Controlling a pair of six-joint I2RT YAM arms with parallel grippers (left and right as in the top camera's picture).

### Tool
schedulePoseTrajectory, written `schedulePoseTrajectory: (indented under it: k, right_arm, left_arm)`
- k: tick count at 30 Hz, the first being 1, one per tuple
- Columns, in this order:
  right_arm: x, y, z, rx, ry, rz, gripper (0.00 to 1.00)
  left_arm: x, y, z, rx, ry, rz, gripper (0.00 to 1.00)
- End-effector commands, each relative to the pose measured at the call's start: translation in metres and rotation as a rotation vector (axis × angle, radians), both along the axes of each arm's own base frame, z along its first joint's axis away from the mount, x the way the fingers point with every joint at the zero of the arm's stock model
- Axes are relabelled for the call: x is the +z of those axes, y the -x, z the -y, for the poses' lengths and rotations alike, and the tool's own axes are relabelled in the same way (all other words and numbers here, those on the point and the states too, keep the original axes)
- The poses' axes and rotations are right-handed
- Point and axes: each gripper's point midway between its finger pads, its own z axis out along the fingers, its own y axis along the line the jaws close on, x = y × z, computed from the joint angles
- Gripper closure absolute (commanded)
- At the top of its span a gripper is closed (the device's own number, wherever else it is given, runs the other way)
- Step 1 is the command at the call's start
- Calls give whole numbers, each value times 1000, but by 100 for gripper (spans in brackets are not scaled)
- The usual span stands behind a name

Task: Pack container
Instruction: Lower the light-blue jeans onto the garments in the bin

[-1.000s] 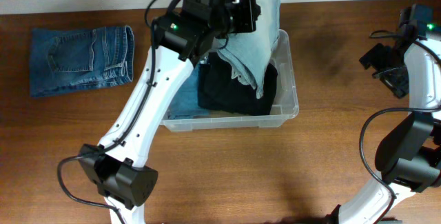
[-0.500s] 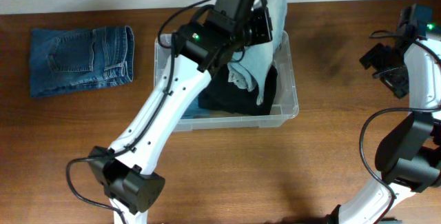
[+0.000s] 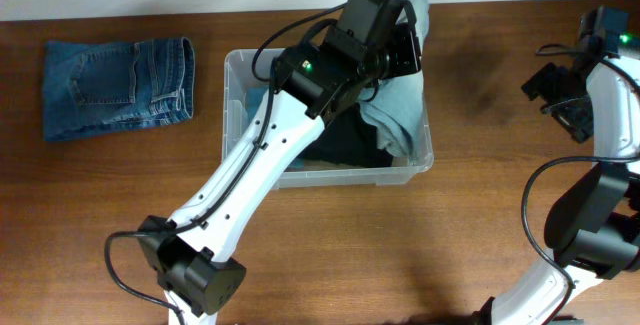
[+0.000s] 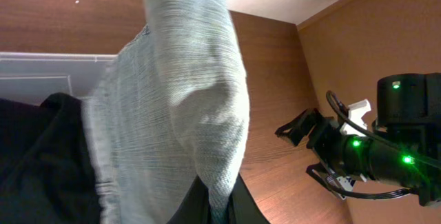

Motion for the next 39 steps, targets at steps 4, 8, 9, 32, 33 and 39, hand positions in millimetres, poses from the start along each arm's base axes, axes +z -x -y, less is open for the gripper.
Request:
schedulePoseTrajectory:
  k: [4, 8, 9, 32, 33, 39]
  right_arm:
    - [-2, 2, 4, -18, 8, -8, 1]
    - [-2, 2, 4, -18, 8, -8, 2]
    - [-2, 2, 4, -18, 8, -8, 2]
    - [-2, 2, 4, -18, 8, -8, 2]
    - [-2, 2, 4, -18, 8, -8, 2]
    - [-2, 2, 4, -18, 8, -8, 2]
  left_arm:
    - [39, 9, -10, 13, 52, 46, 99]
    - [35, 9, -13, 12, 24, 49, 99]
    - [34, 9, -12, 3, 14, 58, 99]
    - [-15, -16, -24, 64, -87, -10, 99]
    - [-20, -18, -27, 72, -97, -23, 99]
    - [-51, -33, -55, 125, -159, -105, 99]
